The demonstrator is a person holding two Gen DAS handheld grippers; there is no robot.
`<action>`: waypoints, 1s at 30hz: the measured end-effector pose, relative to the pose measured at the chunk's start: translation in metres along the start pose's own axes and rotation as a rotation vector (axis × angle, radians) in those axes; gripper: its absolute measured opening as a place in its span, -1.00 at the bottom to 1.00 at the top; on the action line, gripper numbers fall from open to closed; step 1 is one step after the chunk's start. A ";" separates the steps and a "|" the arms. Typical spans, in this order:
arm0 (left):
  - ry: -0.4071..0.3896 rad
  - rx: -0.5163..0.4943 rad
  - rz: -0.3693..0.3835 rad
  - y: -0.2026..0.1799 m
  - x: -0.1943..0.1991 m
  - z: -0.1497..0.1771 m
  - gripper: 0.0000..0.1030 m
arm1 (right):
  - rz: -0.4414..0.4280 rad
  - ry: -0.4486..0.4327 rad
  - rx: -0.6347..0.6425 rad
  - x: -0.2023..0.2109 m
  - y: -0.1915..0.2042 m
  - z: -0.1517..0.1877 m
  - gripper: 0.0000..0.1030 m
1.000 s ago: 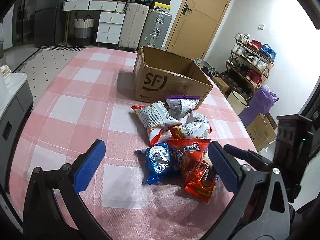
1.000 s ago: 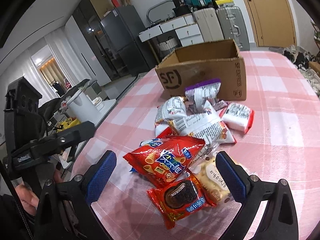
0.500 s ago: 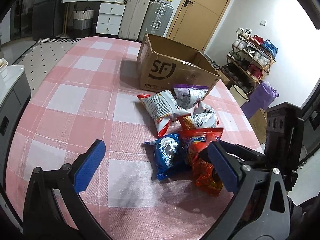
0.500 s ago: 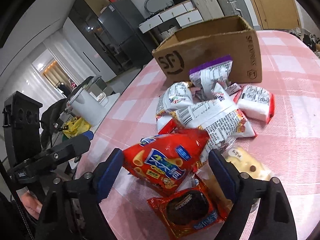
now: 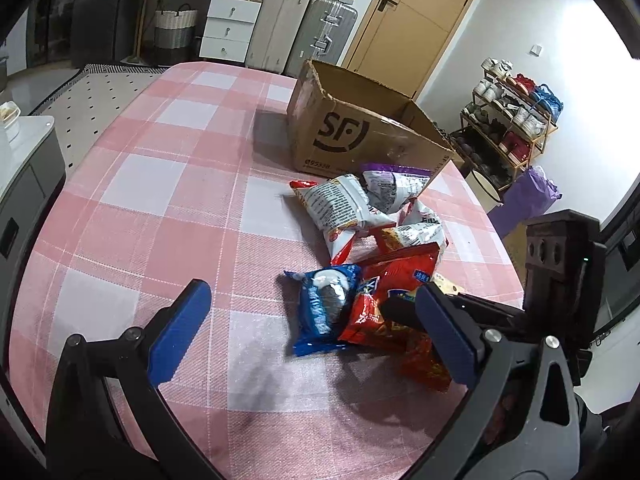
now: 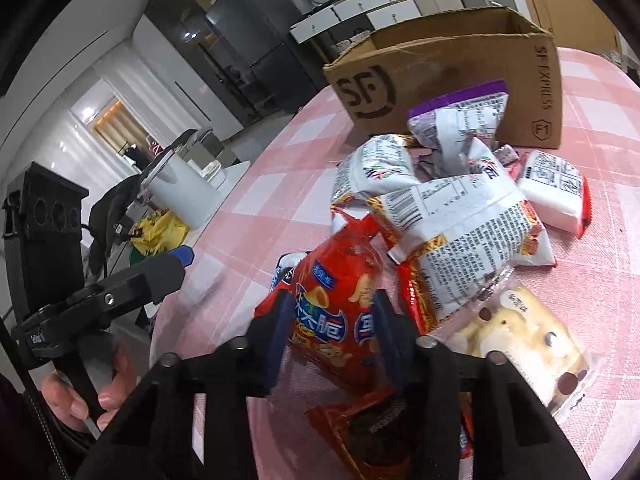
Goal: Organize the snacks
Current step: 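Grasp the red biscuit bag with the right gripper while the left gripper grasps the blue Oreo pack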
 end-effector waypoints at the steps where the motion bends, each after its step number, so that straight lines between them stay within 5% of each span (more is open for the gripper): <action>1: 0.002 0.003 -0.001 0.001 0.000 0.001 0.97 | 0.000 0.002 0.009 0.000 0.001 0.003 -0.32; 30: 0.109 0.027 -0.010 0.009 -0.034 0.016 0.97 | -0.090 -0.137 -0.021 0.063 -0.011 -0.004 -0.40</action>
Point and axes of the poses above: each gripper's, at about its wrist camera, not at the fingertips, and x roughly against the way its jaws point, y to its left, z to its underside, the point moved 6 cm from there along -x, roughly the way its jaws point, and after that the axes turned 15 degrees about -x, right-handed, at the moved point
